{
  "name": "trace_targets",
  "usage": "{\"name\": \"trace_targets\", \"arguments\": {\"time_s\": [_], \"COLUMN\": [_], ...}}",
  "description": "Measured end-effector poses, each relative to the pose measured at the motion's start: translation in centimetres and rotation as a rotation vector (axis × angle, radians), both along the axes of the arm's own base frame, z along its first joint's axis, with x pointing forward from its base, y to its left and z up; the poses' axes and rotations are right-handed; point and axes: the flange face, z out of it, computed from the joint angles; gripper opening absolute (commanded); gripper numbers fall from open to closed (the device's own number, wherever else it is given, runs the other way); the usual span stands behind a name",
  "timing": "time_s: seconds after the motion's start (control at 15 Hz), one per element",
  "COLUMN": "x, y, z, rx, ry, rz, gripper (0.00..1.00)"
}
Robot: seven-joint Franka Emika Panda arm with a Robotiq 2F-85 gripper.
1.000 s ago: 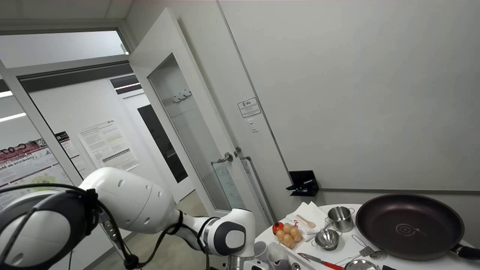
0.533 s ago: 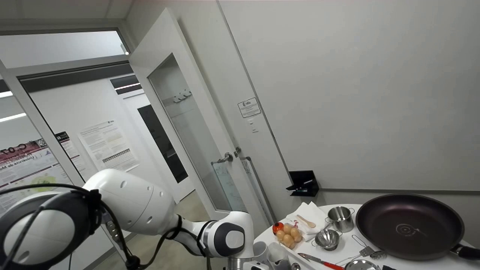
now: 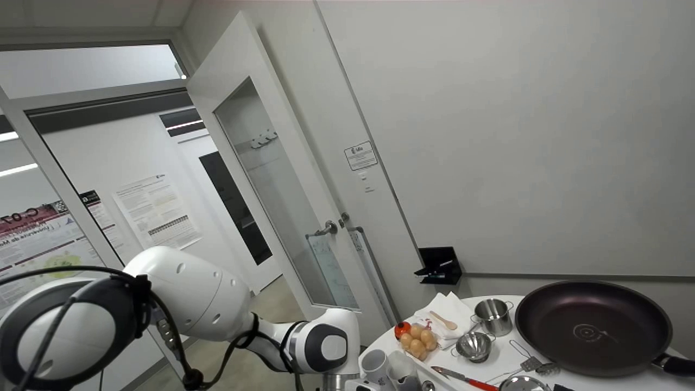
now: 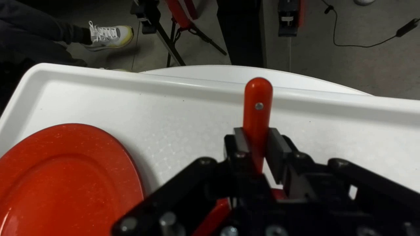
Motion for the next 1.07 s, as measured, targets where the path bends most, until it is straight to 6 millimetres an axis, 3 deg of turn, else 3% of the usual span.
{"name": "trace_targets", "arguments": {"time_s": [0.53, 0.8, 1.07], "x": [0.0, 0.9, 1.7], "y": [2.7, 2.1, 0.1], "z": [0.9, 2.0, 3.0], "rx": [0.090, 0.128, 0.146], "ry": [-0.008, -0.051, -0.083], "rz": [0.073, 0.054, 0.013], "gripper": [0.05, 0.05, 0.05]}}
